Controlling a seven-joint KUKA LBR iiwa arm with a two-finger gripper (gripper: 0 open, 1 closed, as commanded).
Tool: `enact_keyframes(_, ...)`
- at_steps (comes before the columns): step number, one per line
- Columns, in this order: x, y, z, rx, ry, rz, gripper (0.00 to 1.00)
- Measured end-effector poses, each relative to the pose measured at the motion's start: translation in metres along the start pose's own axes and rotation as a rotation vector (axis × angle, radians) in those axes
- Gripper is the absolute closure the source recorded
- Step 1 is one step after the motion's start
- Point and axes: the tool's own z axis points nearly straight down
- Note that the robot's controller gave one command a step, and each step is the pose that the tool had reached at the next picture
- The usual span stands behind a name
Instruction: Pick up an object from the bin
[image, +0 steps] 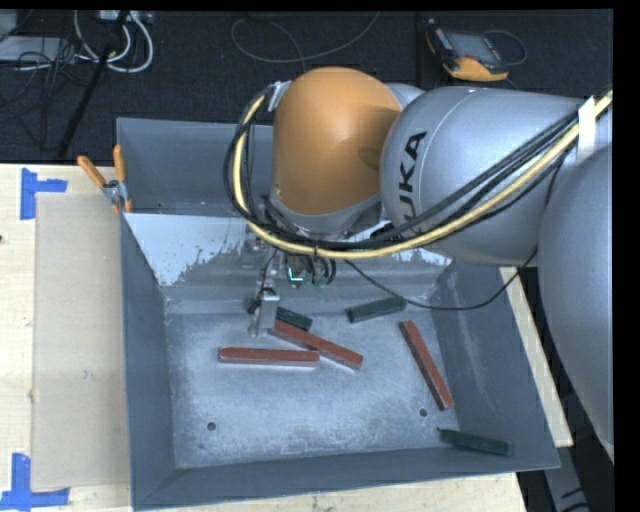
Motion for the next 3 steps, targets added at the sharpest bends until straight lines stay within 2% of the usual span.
enact_keyframes(1, 0.025, -0.018, 0.138, 0.001, 0.001, 0.016, 0.0)
enact_keyframes(2, 0.03, -0.019, 0.161, 0.0, -0.004, 0.012, 0.0)
enact_keyframes(3, 0.029, -0.019, 0.159, -0.002, -0.008, 0.014, 1.0)
